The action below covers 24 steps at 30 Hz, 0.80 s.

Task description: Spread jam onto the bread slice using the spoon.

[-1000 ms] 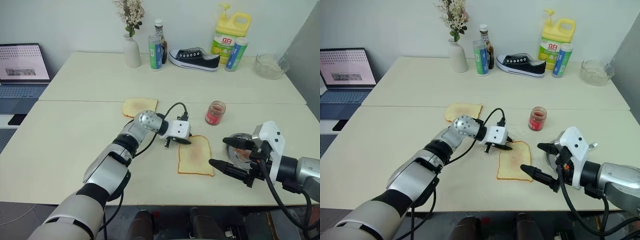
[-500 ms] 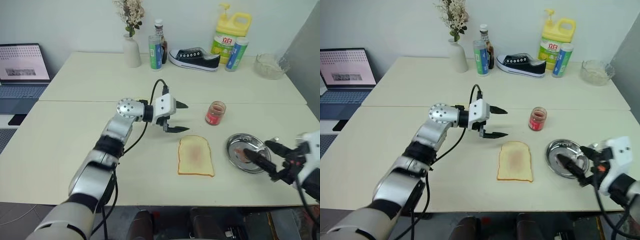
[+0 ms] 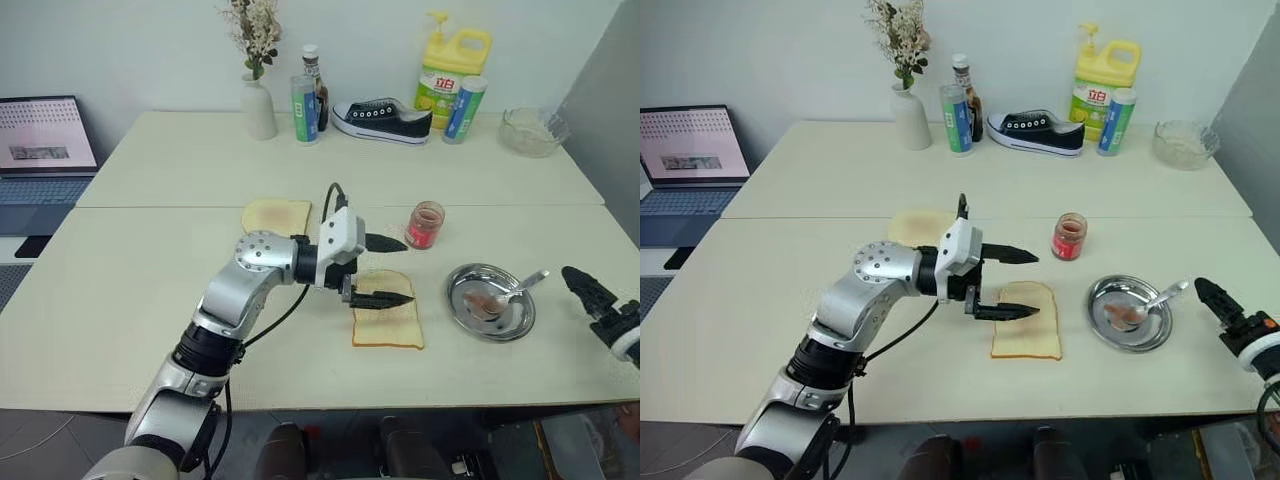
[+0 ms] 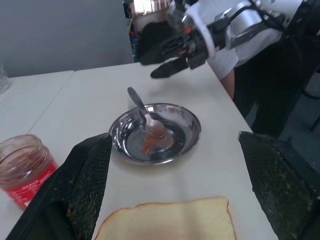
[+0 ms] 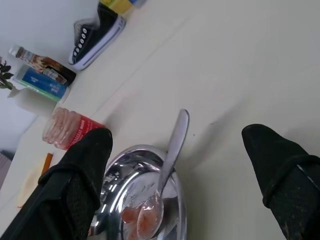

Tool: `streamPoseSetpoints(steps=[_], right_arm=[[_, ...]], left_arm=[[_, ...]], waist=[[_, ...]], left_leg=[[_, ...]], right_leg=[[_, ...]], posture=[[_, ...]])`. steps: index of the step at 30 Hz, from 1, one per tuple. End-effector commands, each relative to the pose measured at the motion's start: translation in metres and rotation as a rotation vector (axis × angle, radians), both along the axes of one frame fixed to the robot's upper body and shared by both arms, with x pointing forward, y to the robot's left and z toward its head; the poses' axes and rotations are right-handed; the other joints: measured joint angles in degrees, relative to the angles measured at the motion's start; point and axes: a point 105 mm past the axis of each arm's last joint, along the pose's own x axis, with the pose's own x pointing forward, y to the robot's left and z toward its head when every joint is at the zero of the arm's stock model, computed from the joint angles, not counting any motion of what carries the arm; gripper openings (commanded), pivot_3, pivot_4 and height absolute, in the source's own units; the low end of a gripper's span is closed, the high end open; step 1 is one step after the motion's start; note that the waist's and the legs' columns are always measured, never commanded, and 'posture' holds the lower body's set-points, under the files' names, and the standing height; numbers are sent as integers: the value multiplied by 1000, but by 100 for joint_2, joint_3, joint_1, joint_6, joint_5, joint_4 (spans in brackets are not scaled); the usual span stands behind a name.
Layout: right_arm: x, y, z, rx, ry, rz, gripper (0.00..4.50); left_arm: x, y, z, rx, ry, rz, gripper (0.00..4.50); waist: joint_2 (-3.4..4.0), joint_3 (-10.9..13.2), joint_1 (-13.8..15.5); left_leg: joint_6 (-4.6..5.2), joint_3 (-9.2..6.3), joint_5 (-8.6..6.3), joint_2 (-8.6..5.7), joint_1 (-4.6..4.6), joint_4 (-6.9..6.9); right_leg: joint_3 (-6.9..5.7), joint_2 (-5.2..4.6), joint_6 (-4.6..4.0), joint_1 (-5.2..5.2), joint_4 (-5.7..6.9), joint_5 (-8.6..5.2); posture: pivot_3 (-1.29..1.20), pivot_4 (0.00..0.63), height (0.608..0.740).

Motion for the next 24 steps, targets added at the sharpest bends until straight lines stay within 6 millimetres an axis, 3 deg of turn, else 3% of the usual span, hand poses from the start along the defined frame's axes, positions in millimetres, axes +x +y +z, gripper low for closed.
streamPoseSetpoints(steps=[1,11,19,24], right_arm=[[8,-4,0,-16,-3,28,4500],[38,6,-9,12,-8,93,4500],[46,9,-13,28,-12,122,4500],[44,12,-14,48,-19,150,3230]], left_arm=[[-6,0,9,-26,-24,11,4197],[-10,3,11,-20,-20,68,4197],[-4,8,11,-8,-40,113,4197],[-3,8,12,-6,-43,111,4236]], waist=[[6,-2,7],[6,-1,-7],[4,0,-55],[4,0,-66]], left_leg=[[0,-2,0,0,-1,-2],[0,2,0,-1,2,4],[0,6,0,1,6,4],[0,9,0,0,7,5]], right_leg=[[-2,0,0,-1,0,-1],[2,0,4,1,0,-1],[7,1,7,2,0,2],[9,1,11,2,0,5]], posture=[[0,150,740],[0,150,740],[0,150,740],[0,150,740]])
